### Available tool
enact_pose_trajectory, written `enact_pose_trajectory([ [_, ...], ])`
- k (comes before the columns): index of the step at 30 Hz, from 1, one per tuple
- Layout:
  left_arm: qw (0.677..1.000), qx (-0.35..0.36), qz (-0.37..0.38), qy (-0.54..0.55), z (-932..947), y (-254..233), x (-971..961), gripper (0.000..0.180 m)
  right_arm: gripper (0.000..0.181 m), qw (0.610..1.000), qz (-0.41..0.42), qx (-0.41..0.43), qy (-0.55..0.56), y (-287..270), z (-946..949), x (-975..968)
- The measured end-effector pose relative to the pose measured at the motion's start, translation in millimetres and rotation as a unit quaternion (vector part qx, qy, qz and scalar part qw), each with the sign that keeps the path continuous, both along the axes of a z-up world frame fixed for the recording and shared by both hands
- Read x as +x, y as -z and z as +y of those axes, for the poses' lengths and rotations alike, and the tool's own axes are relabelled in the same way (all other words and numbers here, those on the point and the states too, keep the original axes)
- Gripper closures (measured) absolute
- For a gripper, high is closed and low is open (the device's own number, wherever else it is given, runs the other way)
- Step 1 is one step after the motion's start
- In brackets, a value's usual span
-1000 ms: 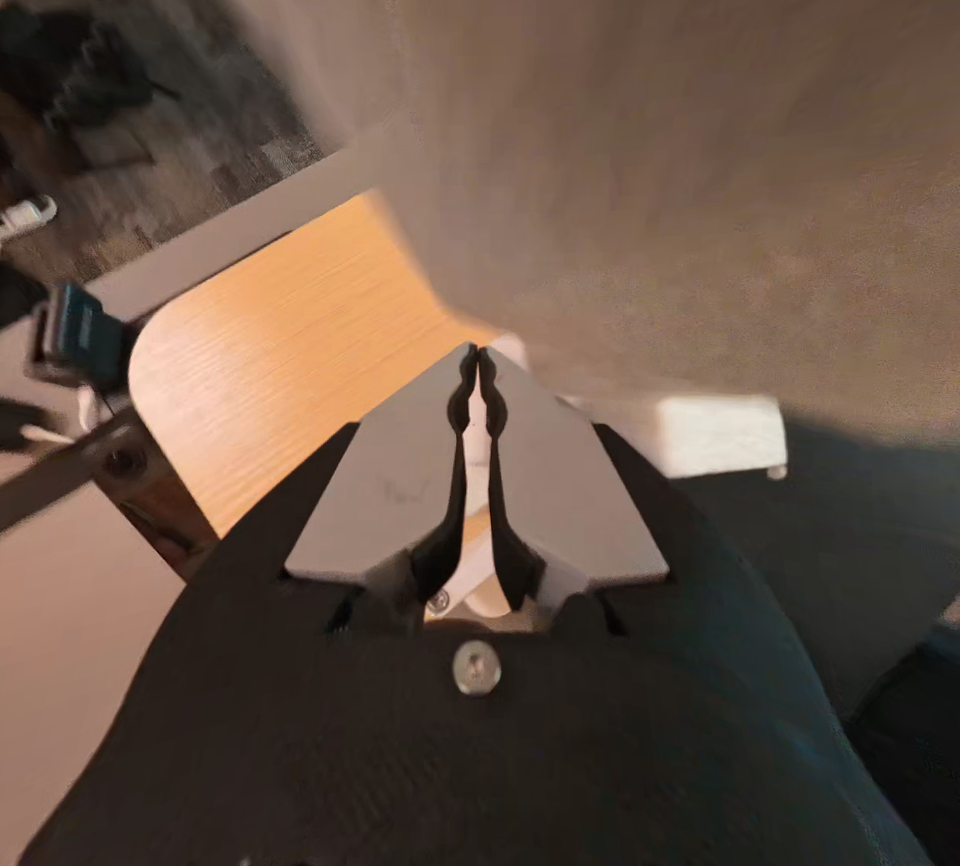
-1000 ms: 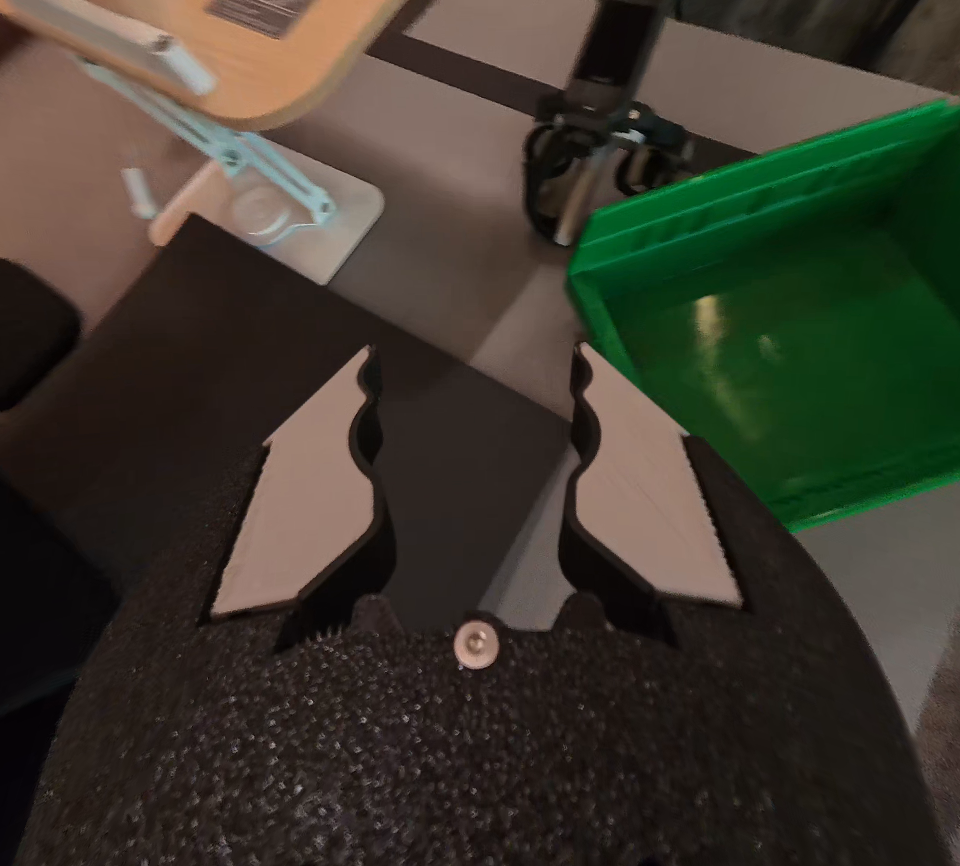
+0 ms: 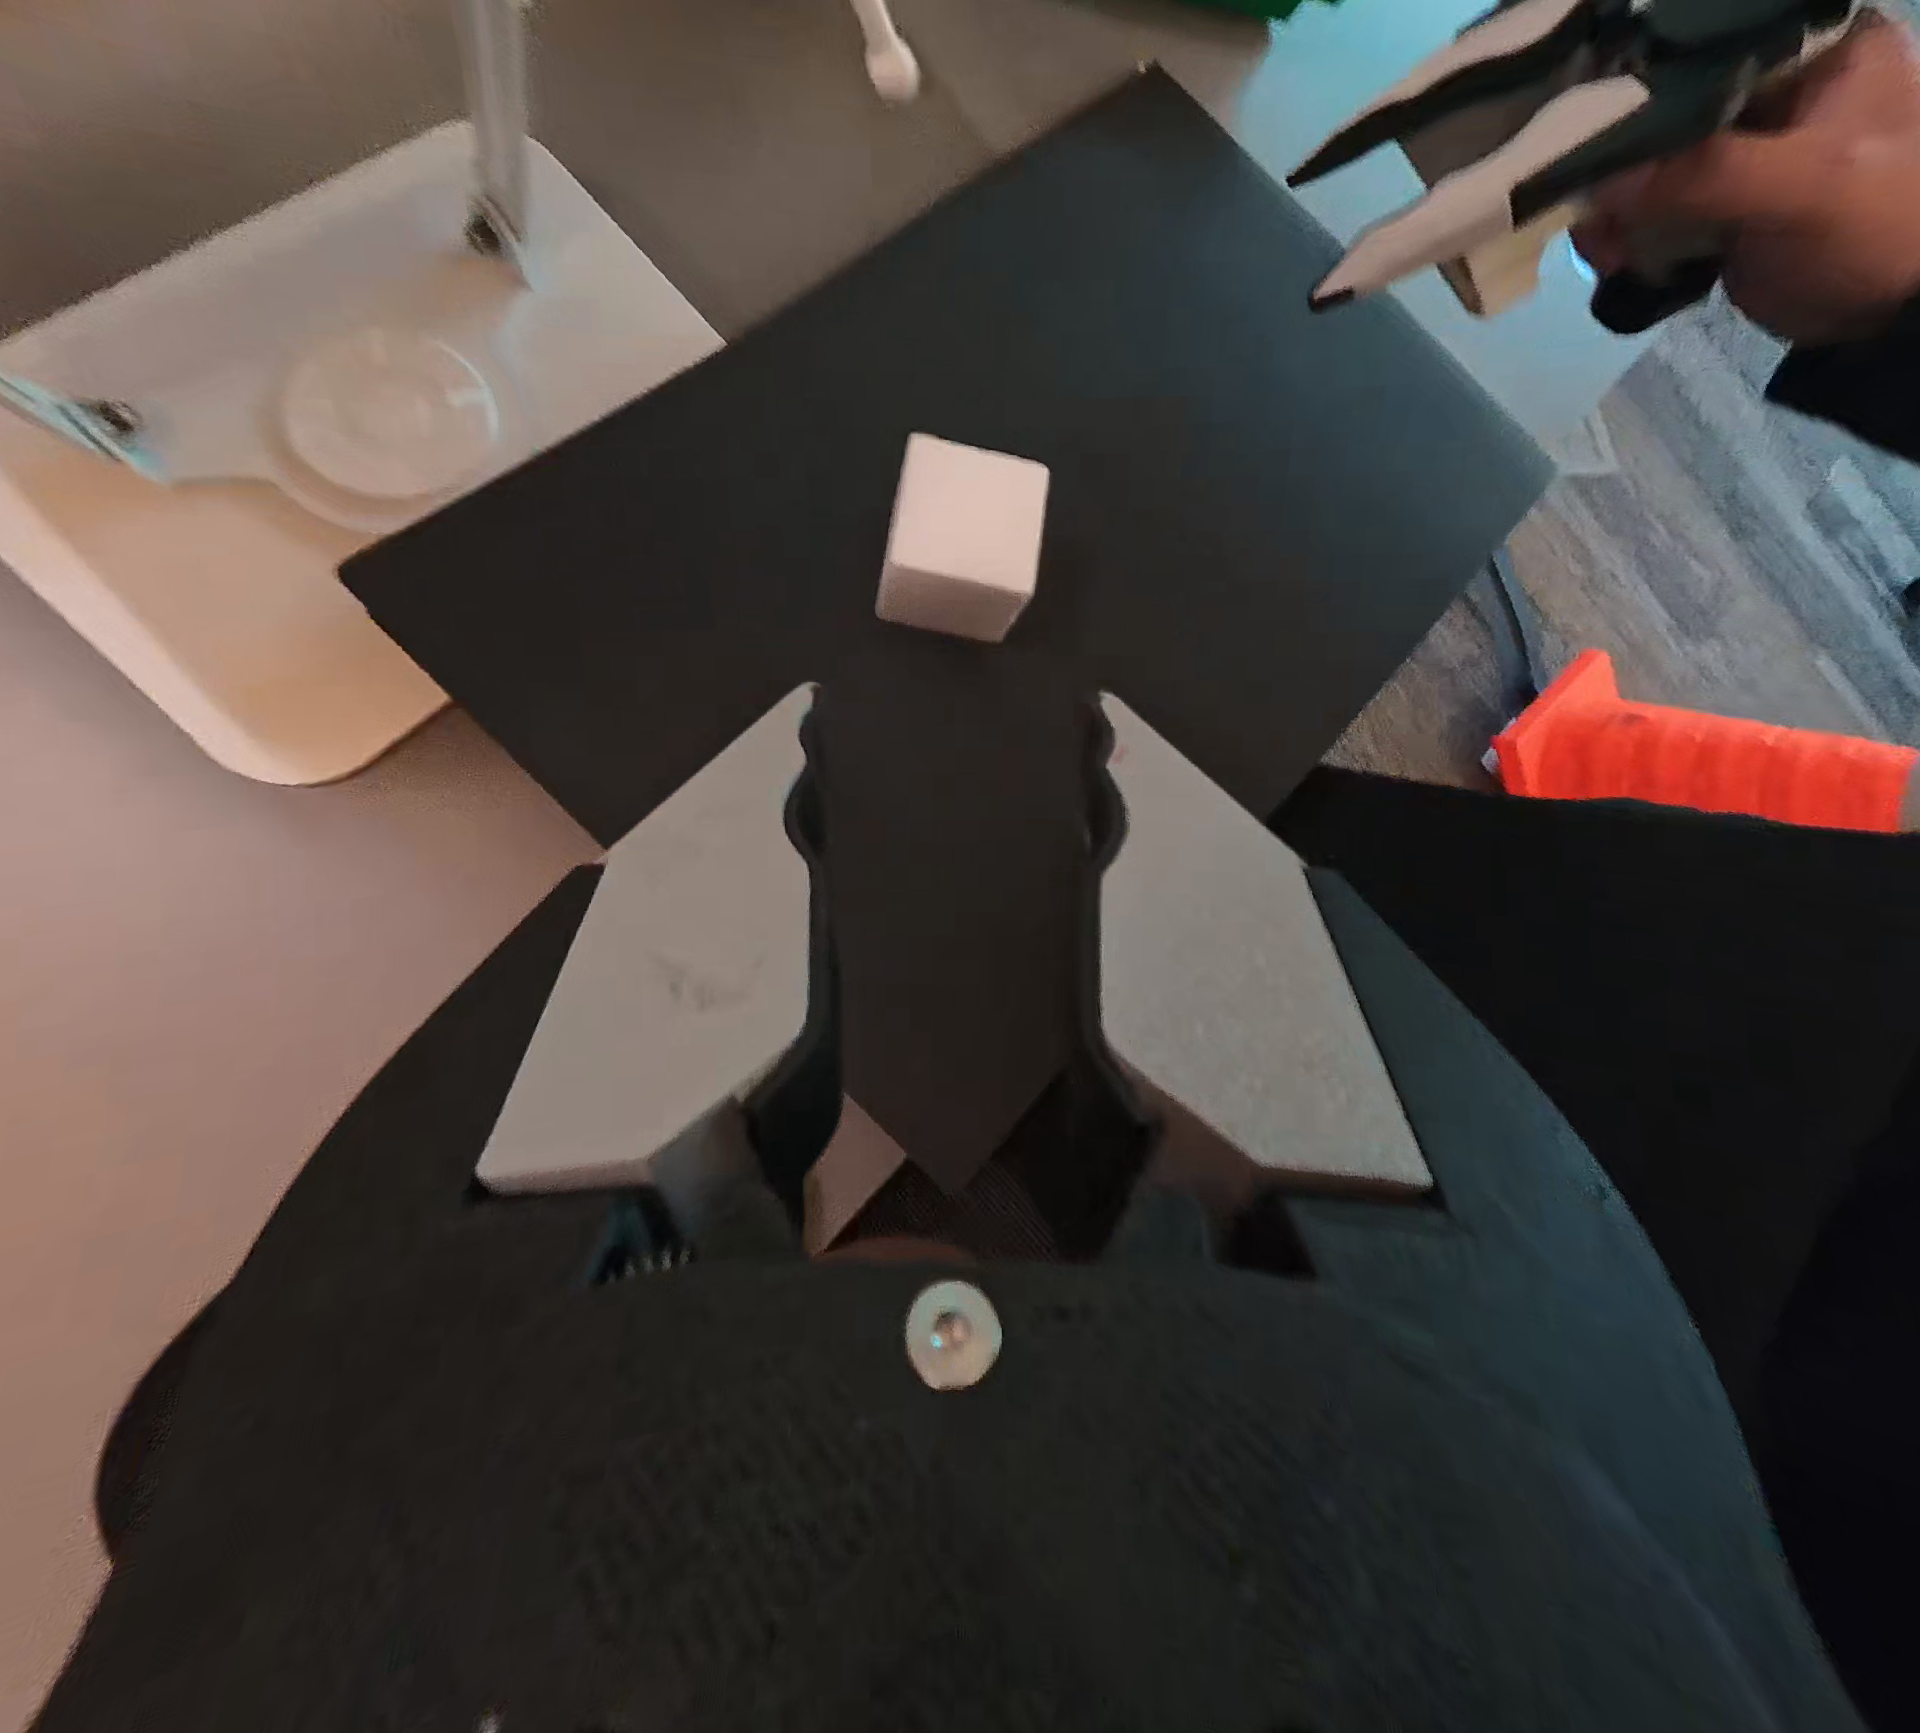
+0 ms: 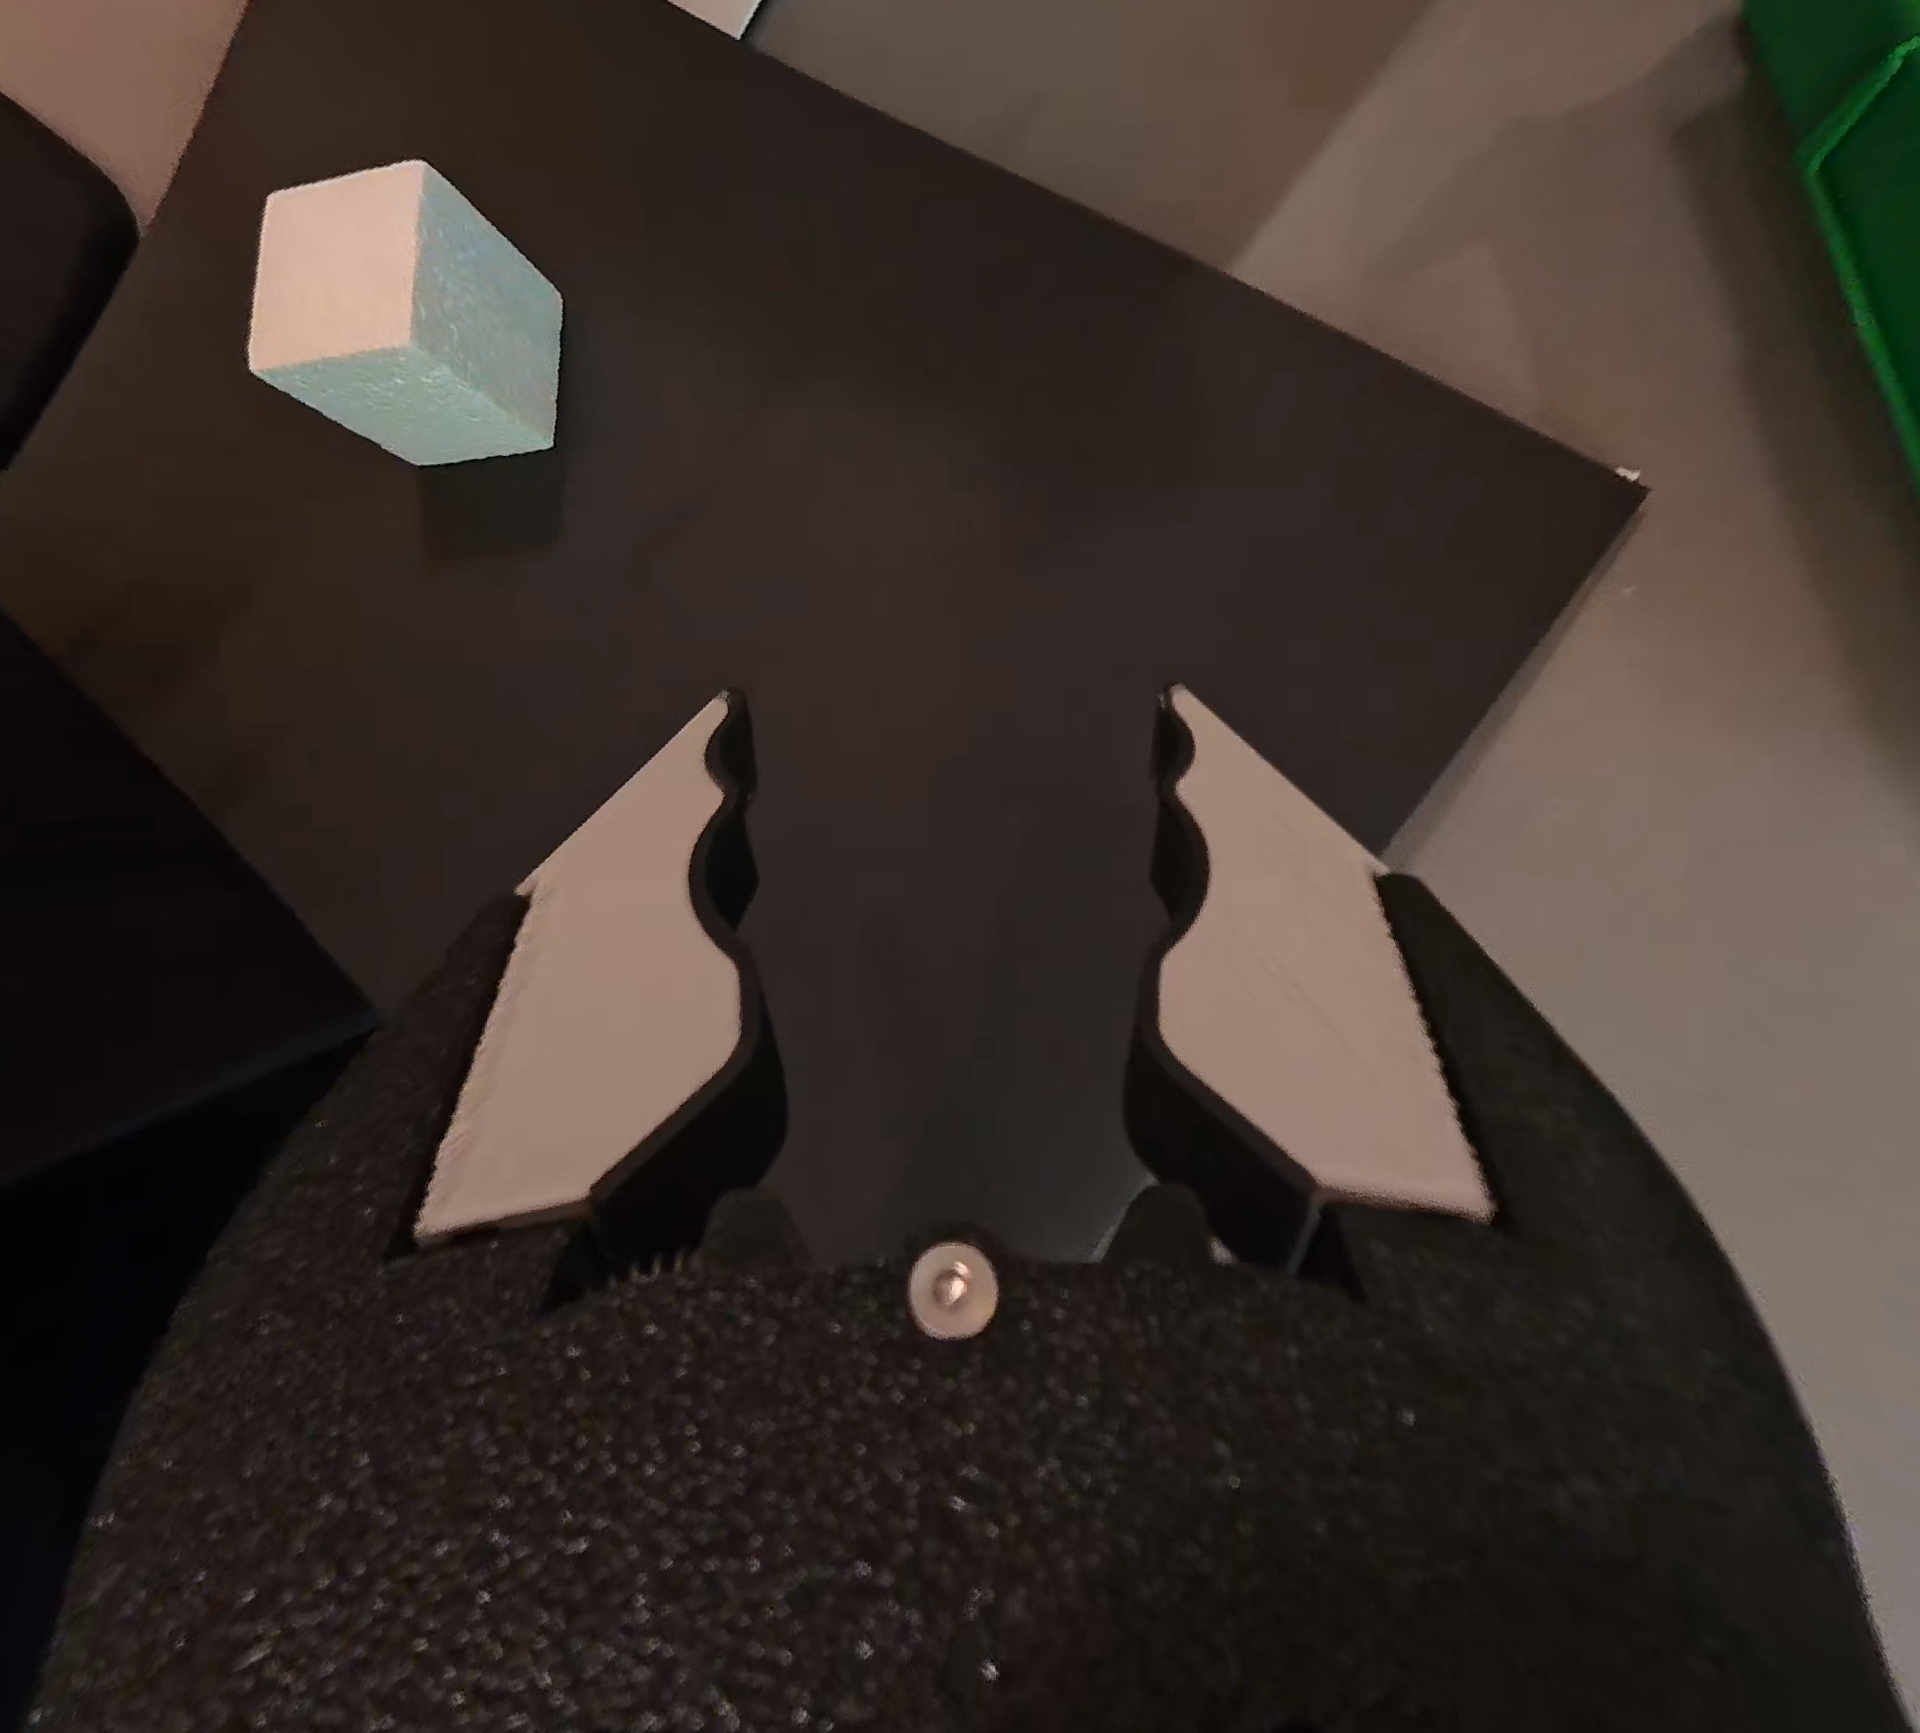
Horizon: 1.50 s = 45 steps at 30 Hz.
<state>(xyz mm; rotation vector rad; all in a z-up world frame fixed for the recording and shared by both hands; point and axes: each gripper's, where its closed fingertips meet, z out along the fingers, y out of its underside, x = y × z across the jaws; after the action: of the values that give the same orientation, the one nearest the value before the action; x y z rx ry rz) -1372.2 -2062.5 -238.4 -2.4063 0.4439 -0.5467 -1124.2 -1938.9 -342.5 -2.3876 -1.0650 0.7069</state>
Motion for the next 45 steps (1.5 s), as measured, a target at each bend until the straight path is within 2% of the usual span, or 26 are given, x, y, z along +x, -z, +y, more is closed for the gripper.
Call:
enact_pose_trajectory([
  [6,1.000,0.012,0.005,0.012,-15,9,9,0.133,0.105,1.000,0.003,-0.002,-0.001,-11,-1,-10],
  [14,0.999,0.049,-0.019,0.010,-24,3,10,0.133,0.104,0.997,-0.038,0.038,-0.058,-27,-21,-30],
  [18,0.998,0.058,-0.024,0.013,-31,5,12,0.132,0.104,0.994,-0.020,0.077,-0.081,-66,-15,-50],
  [23,0.998,0.062,-0.003,0.009,-39,7,13,0.132,0.107,0.980,-0.002,0.159,-0.119,-142,36,-103],
  [28,0.997,0.063,0.034,-0.016,-42,-2,16,0.132,0.098,0.973,0.012,0.181,-0.142,-177,100,-158],
  [30,0.996,0.059,0.048,-0.042,-41,-4,19,0.132,0.092,0.967,0.005,0.191,-0.166,-176,124,-178],
  [33,0.992,0.048,0.076,-0.088,-38,-3,27,0.132,0.096,0.961,-0.022,0.170,-0.216,-156,143,-197],
  [35,0.986,0.031,0.105,-0.123,-35,-1,33,0.131,0.126,0.957,0.004,0.115,-0.267,-148,129,-201],
  [37,0.978,0.015,0.123,-0.166,-31,-4,43,0.131,0.127,0.952,0.038,0.120,-0.279,-155,123,-187],
  [41,0.965,0.012,0.140,-0.223,-18,-16,70,0.133,0.127,0.937,0.094,0.182,-0.285,-166,107,-118],
  [45,0.961,-0.026,0.155,-0.226,-2,-20,93,0.133,0.128,0.942,0.117,0.168,-0.268,-131,85,-49],
])
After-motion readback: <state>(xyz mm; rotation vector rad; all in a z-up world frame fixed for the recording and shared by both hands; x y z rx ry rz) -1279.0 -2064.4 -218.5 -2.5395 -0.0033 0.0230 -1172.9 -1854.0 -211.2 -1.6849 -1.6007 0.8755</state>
